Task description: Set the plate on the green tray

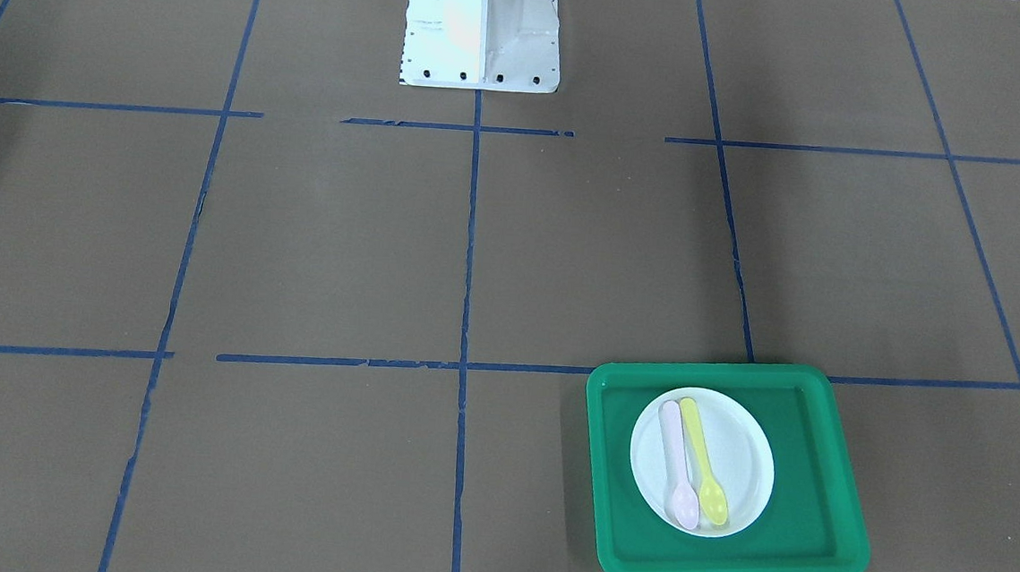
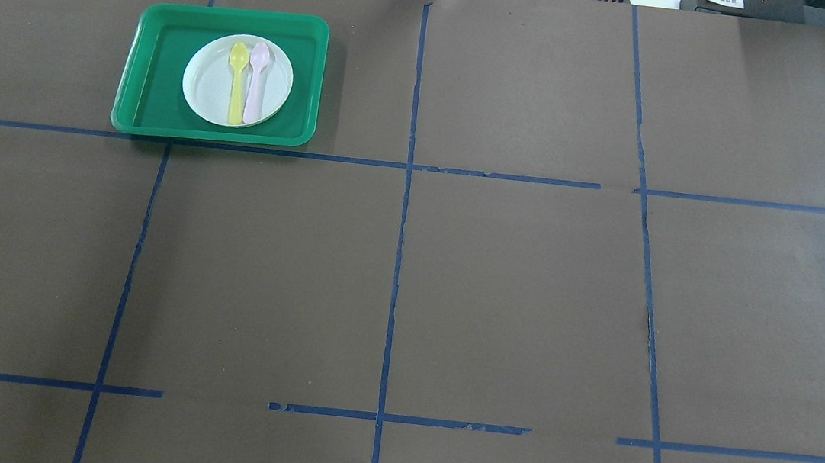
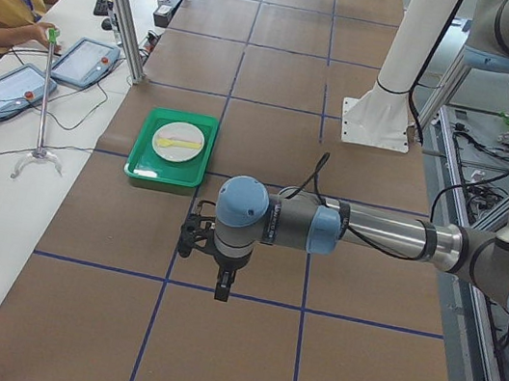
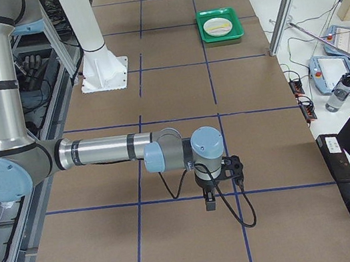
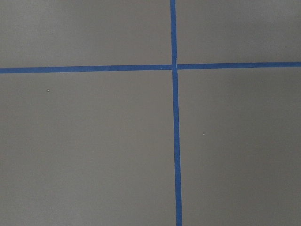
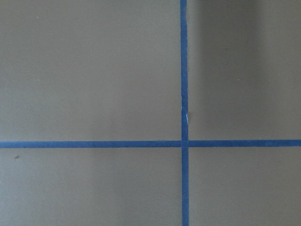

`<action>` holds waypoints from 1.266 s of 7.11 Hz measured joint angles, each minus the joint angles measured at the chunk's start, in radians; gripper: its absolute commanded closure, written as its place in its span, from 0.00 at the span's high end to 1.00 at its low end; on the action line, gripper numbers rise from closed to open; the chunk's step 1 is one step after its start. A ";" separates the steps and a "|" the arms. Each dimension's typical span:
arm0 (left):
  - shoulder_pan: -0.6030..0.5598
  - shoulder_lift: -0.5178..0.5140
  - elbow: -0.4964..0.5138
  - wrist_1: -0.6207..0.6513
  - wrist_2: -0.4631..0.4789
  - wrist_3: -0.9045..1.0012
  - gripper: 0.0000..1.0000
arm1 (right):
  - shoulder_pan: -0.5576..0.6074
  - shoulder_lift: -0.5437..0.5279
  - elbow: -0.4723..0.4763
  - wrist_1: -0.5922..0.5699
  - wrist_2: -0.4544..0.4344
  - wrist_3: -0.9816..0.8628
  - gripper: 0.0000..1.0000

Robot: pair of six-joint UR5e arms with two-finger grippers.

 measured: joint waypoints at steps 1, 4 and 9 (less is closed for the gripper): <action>0.000 -0.006 0.001 -0.004 0.000 0.002 1.00 | 0.000 0.000 0.000 0.000 0.001 0.000 1.00; -0.001 -0.011 0.002 -0.057 0.004 0.005 1.00 | 0.000 0.000 0.000 0.000 0.000 0.000 1.00; -0.002 -0.007 -0.003 -0.070 0.005 0.004 1.00 | 0.000 0.000 0.000 -0.001 0.000 0.000 1.00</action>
